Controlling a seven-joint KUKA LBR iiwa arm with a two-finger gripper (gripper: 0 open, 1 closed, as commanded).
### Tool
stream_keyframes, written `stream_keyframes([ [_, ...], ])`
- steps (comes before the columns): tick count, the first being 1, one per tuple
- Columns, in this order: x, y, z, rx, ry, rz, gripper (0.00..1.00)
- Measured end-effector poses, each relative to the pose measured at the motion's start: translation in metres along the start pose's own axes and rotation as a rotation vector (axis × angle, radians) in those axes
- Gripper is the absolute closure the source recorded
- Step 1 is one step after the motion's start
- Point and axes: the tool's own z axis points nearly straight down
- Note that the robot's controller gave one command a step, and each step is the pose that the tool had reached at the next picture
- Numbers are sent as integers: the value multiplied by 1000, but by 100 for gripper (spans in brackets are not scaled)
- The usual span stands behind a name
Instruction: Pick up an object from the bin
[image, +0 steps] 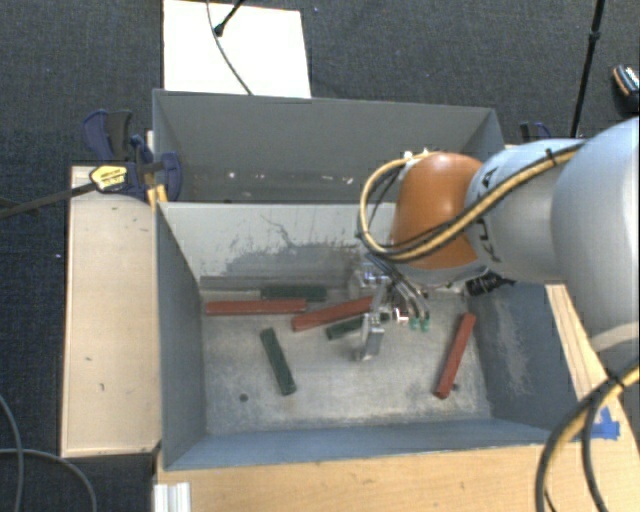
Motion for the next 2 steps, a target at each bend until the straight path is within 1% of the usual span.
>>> stream_keyframes([
  [1, 1, 0, -3, 1, 2, -1, 100],
  [2, 28, 30, -142, 0, -6, -63, 100],
])
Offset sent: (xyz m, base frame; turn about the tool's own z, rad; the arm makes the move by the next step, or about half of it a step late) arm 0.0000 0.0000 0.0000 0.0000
